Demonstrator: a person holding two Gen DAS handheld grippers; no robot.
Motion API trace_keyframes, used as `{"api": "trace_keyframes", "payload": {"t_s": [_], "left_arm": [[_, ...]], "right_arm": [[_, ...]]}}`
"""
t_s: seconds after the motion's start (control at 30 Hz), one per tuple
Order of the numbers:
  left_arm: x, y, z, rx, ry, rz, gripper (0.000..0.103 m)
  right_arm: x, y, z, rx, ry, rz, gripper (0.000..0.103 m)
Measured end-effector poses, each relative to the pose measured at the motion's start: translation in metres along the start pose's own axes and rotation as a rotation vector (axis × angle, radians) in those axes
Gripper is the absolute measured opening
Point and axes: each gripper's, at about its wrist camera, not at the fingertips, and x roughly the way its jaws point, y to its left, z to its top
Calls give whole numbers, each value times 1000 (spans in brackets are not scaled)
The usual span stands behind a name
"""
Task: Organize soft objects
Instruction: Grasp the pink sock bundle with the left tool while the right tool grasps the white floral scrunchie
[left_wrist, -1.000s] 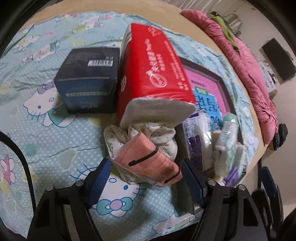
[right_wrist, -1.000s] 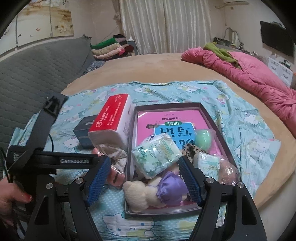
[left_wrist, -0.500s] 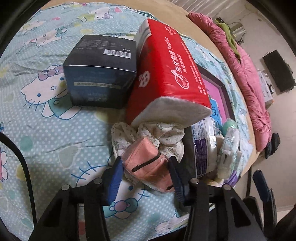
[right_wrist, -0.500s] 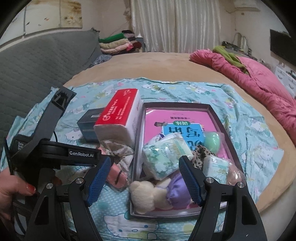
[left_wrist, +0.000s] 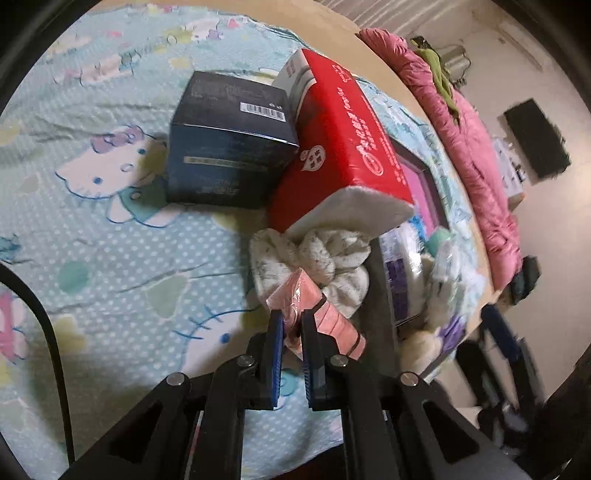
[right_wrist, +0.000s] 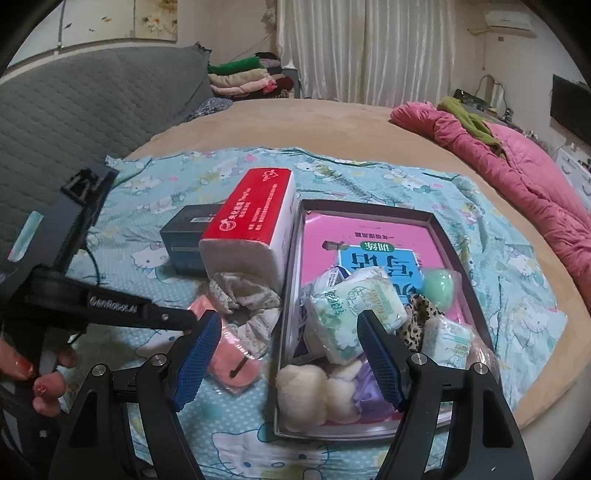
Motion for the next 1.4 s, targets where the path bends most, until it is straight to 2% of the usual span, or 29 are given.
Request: {"api": "trace_keyframes", "payload": {"t_s": [0.17, 0.33, 0.5, 0.6, 0.73, 0.9, 0.93, 1.0, 1.03, 1.07, 1.1, 1.13, 1.4], "left_arm": [[-9, 15, -9, 8, 6, 5, 10], [-33, 43, -13, -20, -32, 42, 10], [-50, 68, -12, -52, -66, 59, 10], [-53, 78, -12, -53, -78, 78, 10], [-55, 88, -13, -57, -82, 80, 10], [-55, 90, -14, -47, -86, 71, 10], [-55, 90, -14, -42, -87, 70, 10], [-54, 87, -14, -33, -90, 66, 10], [-53, 86, -14, -30, -90, 64, 10], [-53, 84, -14, -24, -91, 62, 10], [-54, 82, -16, -23, -89, 62, 10], [-55, 80, -15, -18, -91, 61, 10], [-71, 55, -14, 16, -132, 40, 9]], "right_arm": [[3, 8, 0, -34, 7, 10, 77], [15, 28, 4, -82, 23, 38, 77], [44, 54, 6, -116, 74, 68, 77], [65, 70, 5, -134, 118, 56, 77], [97, 82, 2, -127, 186, -1, 77], [121, 85, -7, -140, 226, -73, 77], [125, 85, -8, -141, 229, -79, 73], [129, 84, -11, -142, 221, -81, 50], [129, 83, -12, -148, 212, -81, 46], [128, 83, -12, -149, 205, -75, 36], [126, 82, -12, -150, 196, -46, 17], [124, 81, -12, -149, 196, -27, 12], [70, 74, 0, -122, 76, 90, 9]]}}
